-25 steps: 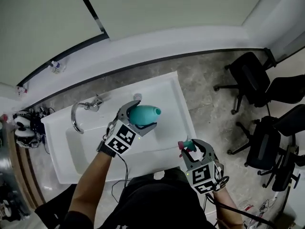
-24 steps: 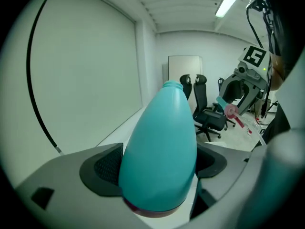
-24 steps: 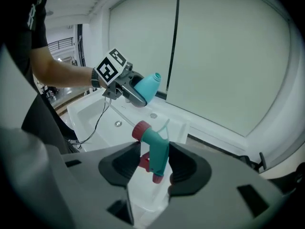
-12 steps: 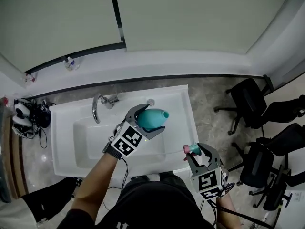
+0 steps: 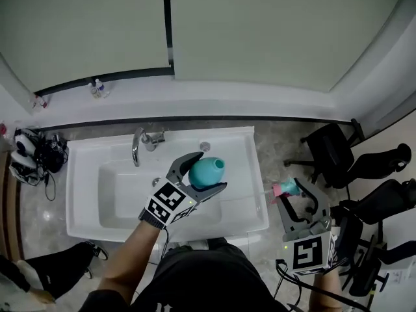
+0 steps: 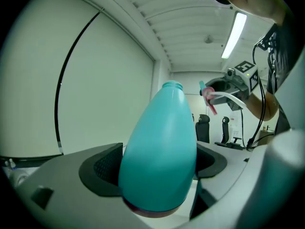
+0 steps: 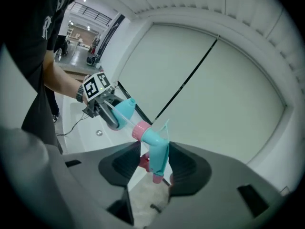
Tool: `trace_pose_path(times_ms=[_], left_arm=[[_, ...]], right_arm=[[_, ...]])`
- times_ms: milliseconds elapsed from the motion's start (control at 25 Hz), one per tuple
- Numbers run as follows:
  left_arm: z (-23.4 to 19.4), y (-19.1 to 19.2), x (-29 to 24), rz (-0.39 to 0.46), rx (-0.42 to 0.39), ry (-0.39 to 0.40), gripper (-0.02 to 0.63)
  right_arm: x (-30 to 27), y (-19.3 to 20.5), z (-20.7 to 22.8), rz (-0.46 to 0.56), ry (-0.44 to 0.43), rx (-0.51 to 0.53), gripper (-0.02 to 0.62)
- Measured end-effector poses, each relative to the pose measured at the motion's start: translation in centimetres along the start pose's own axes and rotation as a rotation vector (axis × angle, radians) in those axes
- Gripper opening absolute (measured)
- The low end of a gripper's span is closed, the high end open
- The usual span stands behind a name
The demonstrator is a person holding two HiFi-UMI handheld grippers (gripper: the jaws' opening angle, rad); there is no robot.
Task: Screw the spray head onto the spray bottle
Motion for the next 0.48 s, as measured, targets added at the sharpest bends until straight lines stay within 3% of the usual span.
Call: trace_pose_path(times_ms=[200, 480], left_arm=[[1.2, -0.2, 0.6, 0.022, 0.025, 0.018, 0.422], [2.3, 0.0, 0.9, 0.066, 0.066, 0.037, 0.422]], right_arm=[[0.4, -3.9, 2.9, 0.031, 0.135, 0.159, 0.186], [0.4, -6.9, 2.9, 0.055, 0.222, 0.322, 0.186]])
Point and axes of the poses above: the fingertips, and each gripper's own axes: x backward along the fingers, z to its right, y out of its underside, the point moved 5 cm from there along x, backward along the fingers, and after that the axes turned 15 degrees about -x, right-handed, at the moved point
